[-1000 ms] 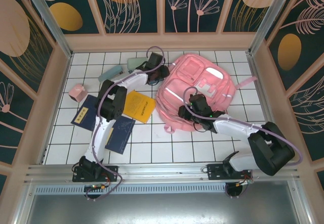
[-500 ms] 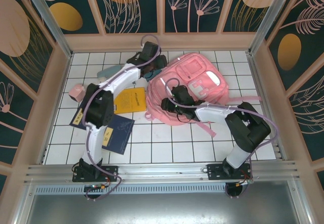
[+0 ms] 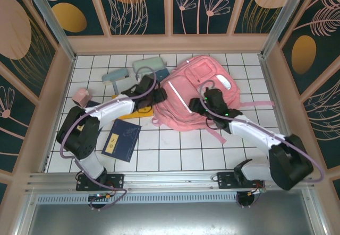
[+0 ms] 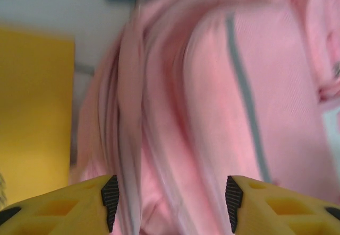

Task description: Pack the student bag

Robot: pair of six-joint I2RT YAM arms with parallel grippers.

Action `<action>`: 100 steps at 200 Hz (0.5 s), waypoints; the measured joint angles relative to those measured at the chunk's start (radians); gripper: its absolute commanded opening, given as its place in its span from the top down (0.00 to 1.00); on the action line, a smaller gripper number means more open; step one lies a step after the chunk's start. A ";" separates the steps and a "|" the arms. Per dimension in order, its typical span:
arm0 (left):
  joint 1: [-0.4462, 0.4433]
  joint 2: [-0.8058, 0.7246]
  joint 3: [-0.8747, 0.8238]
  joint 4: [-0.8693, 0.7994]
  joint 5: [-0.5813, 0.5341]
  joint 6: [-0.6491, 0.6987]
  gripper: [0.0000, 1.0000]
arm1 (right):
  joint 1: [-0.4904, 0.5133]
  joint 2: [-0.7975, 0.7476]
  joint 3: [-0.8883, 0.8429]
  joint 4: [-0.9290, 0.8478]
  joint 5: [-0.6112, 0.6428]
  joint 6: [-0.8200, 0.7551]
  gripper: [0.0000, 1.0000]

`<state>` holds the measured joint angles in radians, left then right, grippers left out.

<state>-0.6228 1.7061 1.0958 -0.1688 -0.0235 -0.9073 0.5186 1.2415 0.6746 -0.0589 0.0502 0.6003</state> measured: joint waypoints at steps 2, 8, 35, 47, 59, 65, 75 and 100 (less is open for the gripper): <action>-0.007 -0.003 -0.010 0.000 0.000 -0.008 0.41 | -0.008 -0.006 -0.005 -0.003 -0.002 0.000 0.27; -0.026 -0.013 -0.034 -0.006 0.000 -0.032 0.40 | -0.050 -0.034 -0.027 -0.019 0.005 -0.002 0.24; -0.093 -0.077 -0.108 -0.029 -0.017 -0.128 0.39 | -0.213 -0.121 -0.095 -0.084 0.028 0.001 0.19; -0.115 -0.107 -0.138 -0.025 -0.018 -0.163 0.39 | -0.274 -0.134 -0.113 -0.091 0.021 0.002 0.19; -0.134 -0.120 -0.164 -0.018 -0.016 -0.191 0.42 | -0.328 -0.134 -0.128 -0.091 0.006 0.007 0.19; -0.140 -0.118 -0.170 -0.014 -0.013 -0.199 0.44 | -0.351 -0.131 -0.134 -0.091 -0.003 0.009 0.19; -0.150 -0.102 -0.172 -0.013 -0.011 -0.209 0.46 | -0.381 -0.118 -0.141 -0.089 -0.022 0.013 0.20; -0.155 -0.040 -0.153 -0.008 -0.023 -0.214 0.60 | -0.416 -0.053 -0.145 -0.069 -0.076 0.023 0.30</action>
<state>-0.7780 1.6665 0.9432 -0.1768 -0.0463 -1.1217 0.1024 1.1881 0.5293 -0.1284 -0.0261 0.6228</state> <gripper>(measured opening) 0.457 0.756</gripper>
